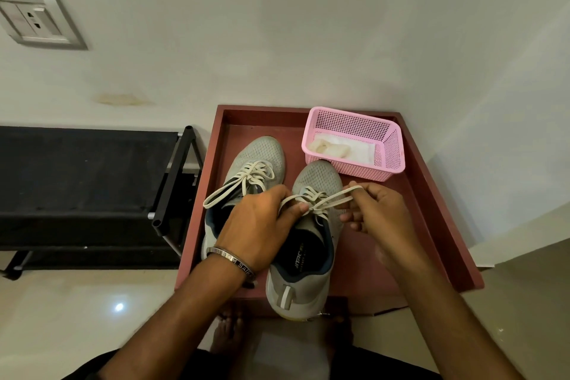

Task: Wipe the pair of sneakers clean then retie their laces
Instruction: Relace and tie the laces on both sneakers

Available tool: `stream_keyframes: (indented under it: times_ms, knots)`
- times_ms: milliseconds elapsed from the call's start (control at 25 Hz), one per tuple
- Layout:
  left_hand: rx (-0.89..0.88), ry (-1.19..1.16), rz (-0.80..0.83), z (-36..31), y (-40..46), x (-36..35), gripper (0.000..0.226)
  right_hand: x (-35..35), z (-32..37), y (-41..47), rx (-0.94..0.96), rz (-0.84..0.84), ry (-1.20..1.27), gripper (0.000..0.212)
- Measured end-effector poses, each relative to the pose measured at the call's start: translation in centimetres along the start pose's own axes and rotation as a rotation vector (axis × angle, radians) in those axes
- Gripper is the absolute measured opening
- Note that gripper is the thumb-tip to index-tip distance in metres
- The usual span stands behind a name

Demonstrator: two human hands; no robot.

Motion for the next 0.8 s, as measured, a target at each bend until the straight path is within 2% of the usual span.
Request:
stream_keyframes:
  times_ms: [40, 160, 320, 440, 520, 680, 800]
  knots:
    - [-0.011, -0.037, 0.054, -0.2, 0.0, 0.0, 0.021, -0.2, 0.2, 0.0, -0.045, 0.015, 0.089, 0.019]
    - [0.021, -0.369, 0.205, -0.5, 0.3, -0.5, 0.009, -0.7, 0.9, -0.4, -0.099, 0.068, 0.265, 0.016]
    - [0.103, -0.473, 0.034, -1.1, 0.8, -1.2, 0.012, -1.1, 1.6, -0.9, -0.060, 0.063, 0.403, 0.010]
    - [0.213, -0.656, 0.067, -2.0, 1.3, -1.6, 0.010, -1.3, 2.0, -1.1, 0.074, 0.062, 0.451, 0.009]
    - [0.163, -0.558, 0.063, -2.4, 1.3, -1.9, 0.010, -1.4, 2.4, -1.3, 0.176, 0.075, 0.460, 0.015]
    - [-0.186, 0.027, -0.070, -2.9, 0.4, -2.4, 0.020, -1.6, 2.8, -1.4, 0.339, 0.089, 0.394, 0.020]
    - [-0.263, 0.109, -0.120, -3.1, 0.0, -2.5, 0.017, -1.7, 2.6, -1.3, 0.419, 0.151, 0.325, 0.021]
Point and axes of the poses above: each hand's wrist, its own y-axis towards the middle knuckle, its own x-axis out of the back of the hand, z = x × y, the point moved 1 cm from there along y, towards the middle knuckle, and after that the axes turned 10 degrees about x, right-handed, at the moved point
